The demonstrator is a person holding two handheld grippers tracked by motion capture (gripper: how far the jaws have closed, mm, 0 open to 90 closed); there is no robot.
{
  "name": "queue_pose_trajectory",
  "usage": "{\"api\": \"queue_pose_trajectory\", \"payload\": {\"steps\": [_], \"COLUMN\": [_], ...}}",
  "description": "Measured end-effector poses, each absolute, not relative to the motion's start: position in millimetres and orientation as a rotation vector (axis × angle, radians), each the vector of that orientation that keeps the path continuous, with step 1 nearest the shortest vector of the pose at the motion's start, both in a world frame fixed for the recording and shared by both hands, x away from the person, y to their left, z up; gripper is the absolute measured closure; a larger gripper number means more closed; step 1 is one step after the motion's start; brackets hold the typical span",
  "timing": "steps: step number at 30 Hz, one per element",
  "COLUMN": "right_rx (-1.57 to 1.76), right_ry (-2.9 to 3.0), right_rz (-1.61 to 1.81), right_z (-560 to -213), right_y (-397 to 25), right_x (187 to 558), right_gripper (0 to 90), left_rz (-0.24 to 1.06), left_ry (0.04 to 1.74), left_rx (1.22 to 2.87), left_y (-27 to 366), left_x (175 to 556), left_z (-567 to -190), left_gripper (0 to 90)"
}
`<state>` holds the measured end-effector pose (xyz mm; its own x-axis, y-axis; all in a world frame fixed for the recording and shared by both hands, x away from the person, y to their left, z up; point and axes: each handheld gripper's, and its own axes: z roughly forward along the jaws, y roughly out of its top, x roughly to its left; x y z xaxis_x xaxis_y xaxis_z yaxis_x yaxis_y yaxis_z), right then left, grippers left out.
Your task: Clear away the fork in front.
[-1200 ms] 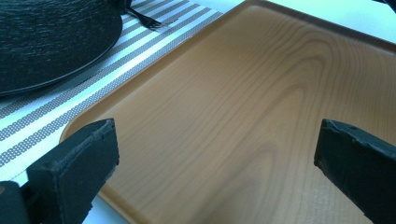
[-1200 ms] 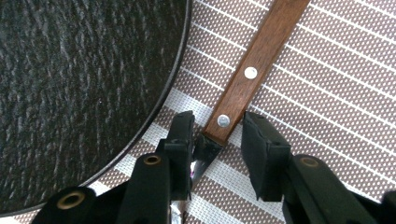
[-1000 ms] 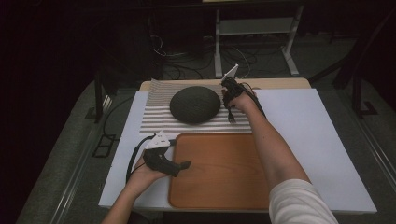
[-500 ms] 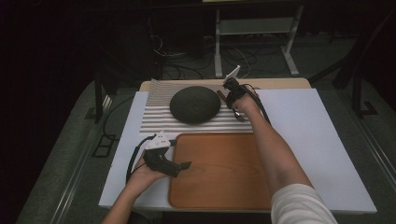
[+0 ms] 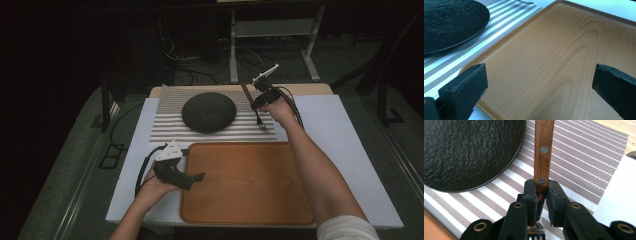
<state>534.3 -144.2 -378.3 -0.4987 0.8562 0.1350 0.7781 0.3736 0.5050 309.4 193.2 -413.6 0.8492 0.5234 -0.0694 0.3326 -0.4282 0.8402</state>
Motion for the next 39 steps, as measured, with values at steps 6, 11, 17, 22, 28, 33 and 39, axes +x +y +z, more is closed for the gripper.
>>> {"api": "queue_pose_trajectory", "payload": {"steps": [6, 11, 17, 22, 28, 33, 39], "right_rx": [1.435, 1.370, 1.307, 1.263, 1.210, 1.166, 1.146], "right_ry": [2.470, 2.469, 2.459, 2.436, 2.407, 2.396, 2.378], "right_rz": [0.884, 0.990, 1.104, 1.208, 1.288, 1.337, 1.382], "right_z": [-367, -356, -343, -338, -339, -346, -346], "right_y": [-154, -163, -179, -195, -210, -220, -232], "right_x": [521, 501, 471, 446, 418, 399, 381], "right_gripper": [77.9, 77.8, 77.8, 77.8, 77.8, 77.8, 77.8], "left_rz": [0.246, 0.242, 0.237, 0.234, 0.221, 0.235, 0.238], "left_ry": [0.622, 0.629, 0.638, 0.637, 0.637, 0.657, 0.673], "left_rx": [2.058, 2.043, 2.023, 2.030, 2.009, 2.013, 1.993], "left_y": [193, 194, 195, 192, 191, 192, 193], "left_x": [309, 311, 311, 310, 310, 312, 312], "left_z": [-414, -414, -411, -411, -410, -411, -411], "left_gripper": [0.0, 0.0, 0.0, 0.0, 0.0, 0.0, 0.0]}}
